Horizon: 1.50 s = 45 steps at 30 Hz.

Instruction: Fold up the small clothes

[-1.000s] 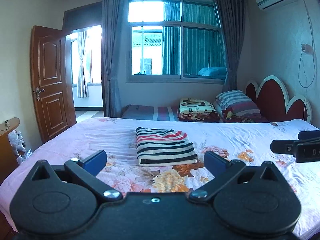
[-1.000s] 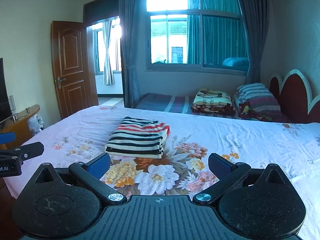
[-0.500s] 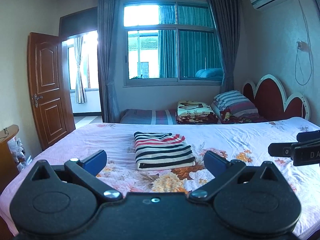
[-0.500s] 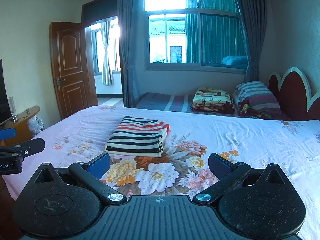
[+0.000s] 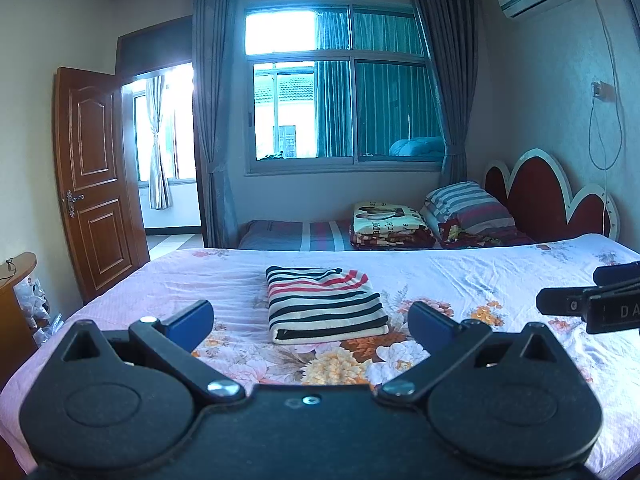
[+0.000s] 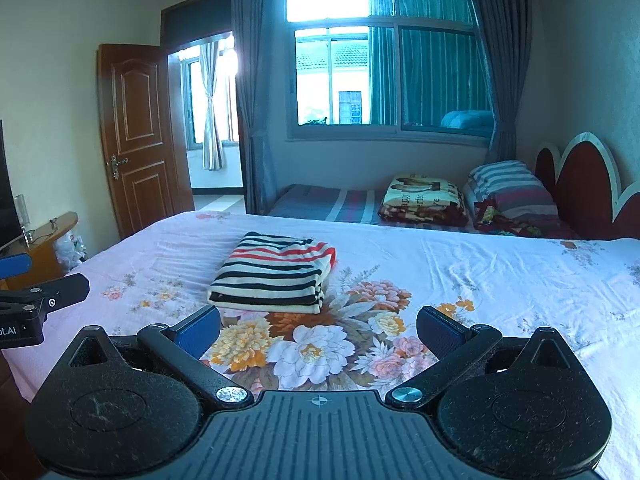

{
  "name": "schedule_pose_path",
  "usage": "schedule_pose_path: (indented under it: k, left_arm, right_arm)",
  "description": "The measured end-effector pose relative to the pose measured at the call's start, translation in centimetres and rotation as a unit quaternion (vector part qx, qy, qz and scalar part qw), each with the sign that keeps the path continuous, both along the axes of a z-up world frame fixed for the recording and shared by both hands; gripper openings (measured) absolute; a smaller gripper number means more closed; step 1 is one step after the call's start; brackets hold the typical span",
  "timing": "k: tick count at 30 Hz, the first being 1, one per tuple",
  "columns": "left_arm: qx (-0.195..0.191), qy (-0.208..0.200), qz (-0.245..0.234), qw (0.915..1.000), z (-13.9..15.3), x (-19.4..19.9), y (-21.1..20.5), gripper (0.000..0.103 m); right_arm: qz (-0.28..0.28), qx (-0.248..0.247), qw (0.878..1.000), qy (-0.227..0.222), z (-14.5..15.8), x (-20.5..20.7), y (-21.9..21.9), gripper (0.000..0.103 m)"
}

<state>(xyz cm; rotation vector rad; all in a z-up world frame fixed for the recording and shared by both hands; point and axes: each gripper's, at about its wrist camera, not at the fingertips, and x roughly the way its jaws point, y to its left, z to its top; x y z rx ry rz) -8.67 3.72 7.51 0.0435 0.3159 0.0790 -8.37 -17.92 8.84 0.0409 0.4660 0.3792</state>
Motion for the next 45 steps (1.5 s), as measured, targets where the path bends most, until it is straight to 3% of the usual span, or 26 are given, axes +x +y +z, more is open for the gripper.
schedule_pose_path:
  k: [45]
  left_arm:
    - [0.0, 0.007, 0.001, 1.0, -0.19, 0.53, 0.48, 0.102]
  right_arm:
    - [0.011, -0.002, 1.0, 0.006, -0.34, 0.67, -0.28, 0.103]
